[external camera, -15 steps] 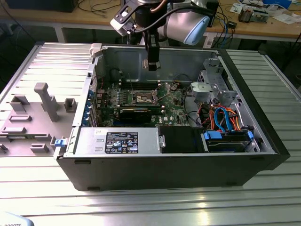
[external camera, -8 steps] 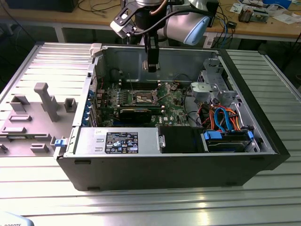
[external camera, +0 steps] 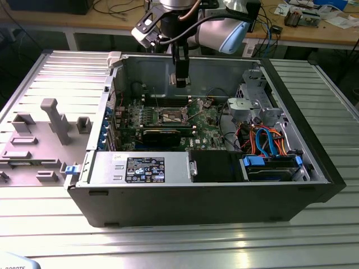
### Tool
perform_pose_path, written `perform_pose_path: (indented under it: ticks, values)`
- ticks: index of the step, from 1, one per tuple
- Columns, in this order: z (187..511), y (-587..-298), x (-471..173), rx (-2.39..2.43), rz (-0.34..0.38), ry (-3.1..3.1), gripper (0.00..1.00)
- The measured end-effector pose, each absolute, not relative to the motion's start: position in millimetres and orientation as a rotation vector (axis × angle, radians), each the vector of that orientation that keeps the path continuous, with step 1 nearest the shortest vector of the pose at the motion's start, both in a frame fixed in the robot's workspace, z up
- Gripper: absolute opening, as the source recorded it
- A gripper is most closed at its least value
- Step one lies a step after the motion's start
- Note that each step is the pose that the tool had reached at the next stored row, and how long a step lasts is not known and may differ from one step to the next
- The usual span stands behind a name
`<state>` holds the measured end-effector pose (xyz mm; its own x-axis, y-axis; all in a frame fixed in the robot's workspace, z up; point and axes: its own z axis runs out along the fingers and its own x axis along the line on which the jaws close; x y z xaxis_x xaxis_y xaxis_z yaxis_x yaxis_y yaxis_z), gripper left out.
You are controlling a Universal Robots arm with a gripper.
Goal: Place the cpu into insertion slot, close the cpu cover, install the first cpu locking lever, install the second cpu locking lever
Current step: 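Place the cpu into insertion slot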
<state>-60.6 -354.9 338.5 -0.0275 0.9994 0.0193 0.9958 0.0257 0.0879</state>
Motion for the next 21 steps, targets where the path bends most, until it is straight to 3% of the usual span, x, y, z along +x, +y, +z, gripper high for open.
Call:
perform_pose_path:
  ticks: [21]
  values:
    - [331.9, -354.9, -60.8, 2.158, 0.118, 2.214, 0.55]
